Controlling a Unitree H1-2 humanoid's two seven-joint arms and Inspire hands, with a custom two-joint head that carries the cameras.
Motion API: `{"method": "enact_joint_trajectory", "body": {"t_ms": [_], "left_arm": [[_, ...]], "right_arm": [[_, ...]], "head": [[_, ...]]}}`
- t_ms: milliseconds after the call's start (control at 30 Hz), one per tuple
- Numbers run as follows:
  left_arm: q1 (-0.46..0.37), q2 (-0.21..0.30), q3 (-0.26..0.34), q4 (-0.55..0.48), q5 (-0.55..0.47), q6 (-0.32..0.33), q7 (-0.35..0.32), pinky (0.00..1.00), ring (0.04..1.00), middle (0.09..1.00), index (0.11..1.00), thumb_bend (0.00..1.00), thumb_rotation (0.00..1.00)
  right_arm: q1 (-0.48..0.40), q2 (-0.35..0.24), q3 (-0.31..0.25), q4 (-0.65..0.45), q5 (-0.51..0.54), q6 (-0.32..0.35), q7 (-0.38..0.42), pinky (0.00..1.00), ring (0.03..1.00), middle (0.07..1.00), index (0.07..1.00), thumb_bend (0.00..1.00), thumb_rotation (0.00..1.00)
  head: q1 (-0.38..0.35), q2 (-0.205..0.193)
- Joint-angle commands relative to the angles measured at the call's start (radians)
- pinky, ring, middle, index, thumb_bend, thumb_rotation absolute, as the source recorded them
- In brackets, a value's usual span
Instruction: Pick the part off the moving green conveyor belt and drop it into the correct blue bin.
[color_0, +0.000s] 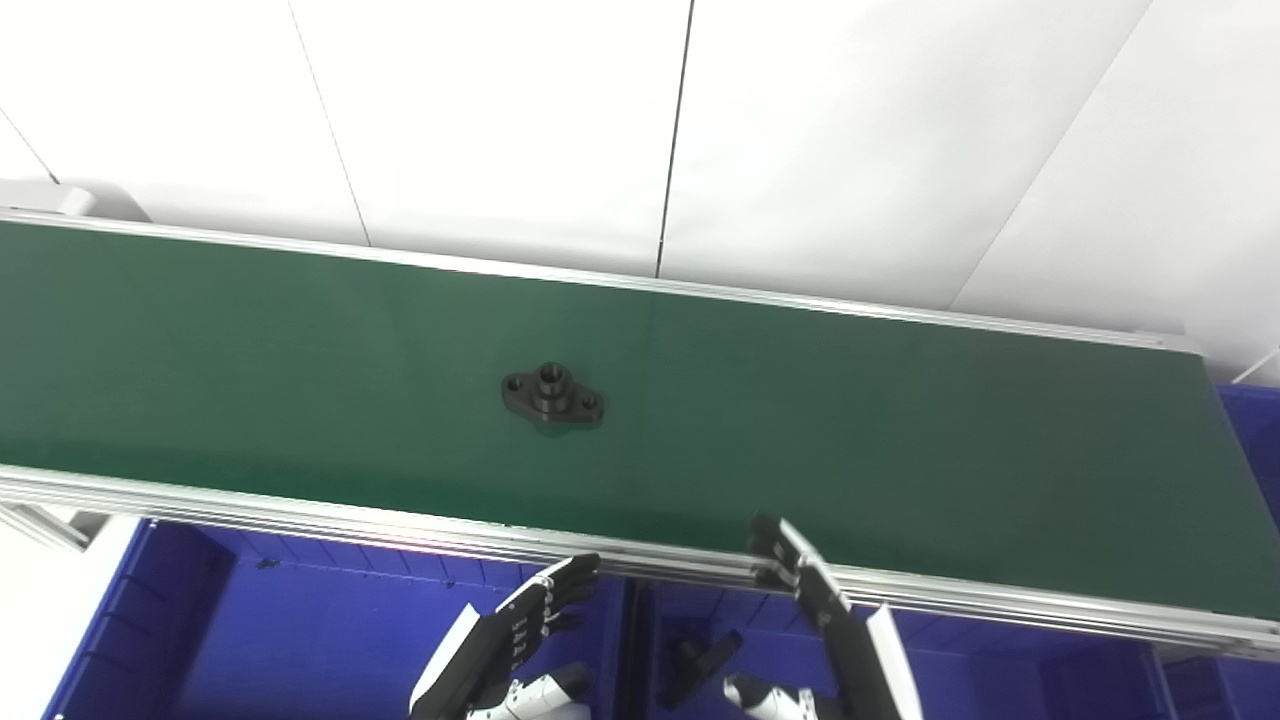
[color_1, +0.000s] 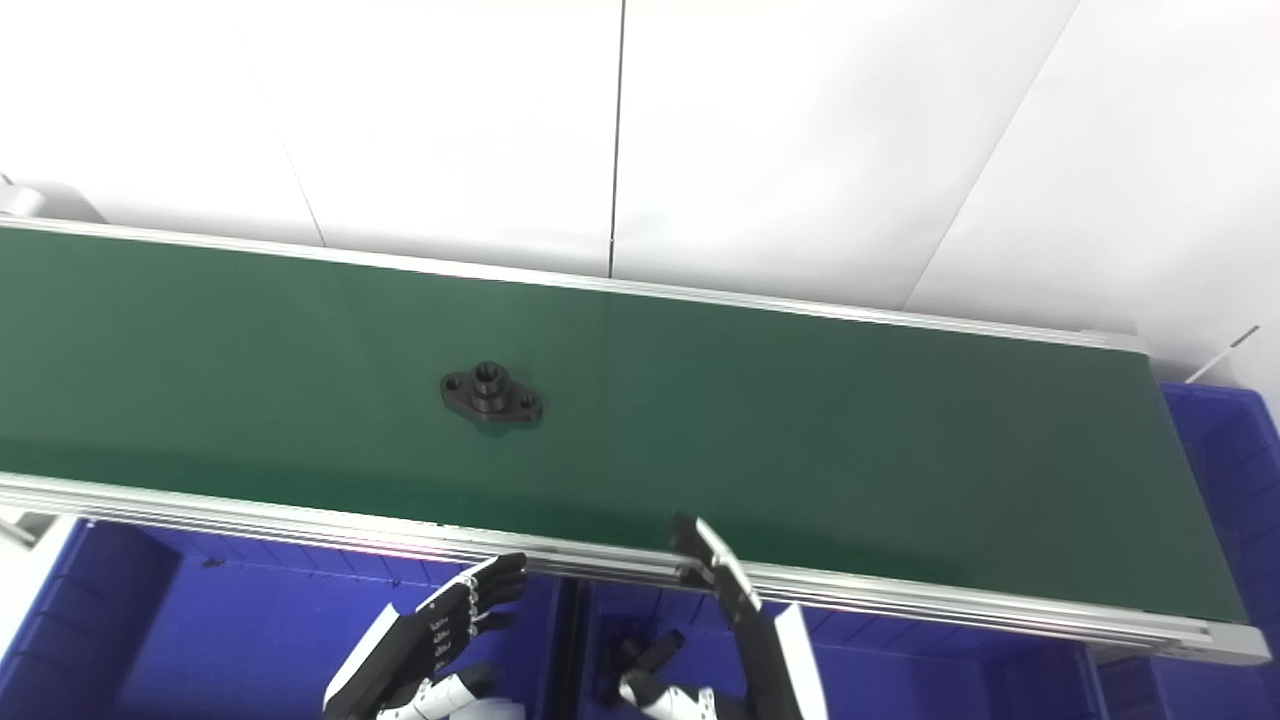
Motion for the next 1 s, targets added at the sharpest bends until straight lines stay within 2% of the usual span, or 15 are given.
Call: {"method": "enact_joint_trajectory", "body": {"t_ms": [0,133,267,467,767,967], "left_arm": [[-0.004,0.005,0.000,-0.015,0.008,-0.028,0.000,0.81,0.877,0.884,0.887,0.81,0.67],[-0.011,0.008,0.000,-0.001,-0.007,-0.038,-0.008,0.83,0.886,0.889,0.896,0.79,0.66],[-0.013,0.009,0.002,0.008,-0.019,-0.042,-0.010,0.84,0.885,0.890,0.884,0.80,0.65],[-0.010,0.015,0.001,0.000,-0.025,-0.032,-0.015,0.87,0.905,0.900,0.899,0.79,0.67],[-0.005,0.015,0.001,0.002,-0.024,-0.033,-0.010,0.87,0.905,0.896,0.889,0.79,0.66],[-0.011,0.022,-0.004,-0.005,-0.025,-0.011,-0.019,0.87,0.905,0.902,0.901,0.79,0.67]], "right_arm": [[-0.051,0.011,-0.021,-0.048,-0.069,0.007,-0.026,0.73,0.858,0.893,0.901,0.85,0.67],[-0.124,0.017,-0.054,-0.054,-0.140,0.057,-0.026,0.69,0.847,0.889,0.903,0.88,0.62],[-0.214,0.002,-0.083,-0.036,-0.194,0.102,-0.025,0.71,0.853,0.896,0.898,0.90,0.61],[-0.320,-0.019,-0.105,0.028,-0.249,0.158,-0.027,0.70,0.836,0.897,0.906,0.88,0.62],[-0.458,-0.038,-0.088,0.159,-0.348,0.239,-0.036,0.66,0.801,0.875,0.896,0.87,0.57],[-0.541,-0.055,-0.054,0.247,-0.404,0.310,-0.018,0.67,0.810,0.876,0.894,0.88,0.56]], "head": [[-0.002,-0.003],[-0.009,-0.014],[-0.020,-0.022],[-0.036,-0.020],[-0.032,-0.019],[-0.031,-0.020]]}}
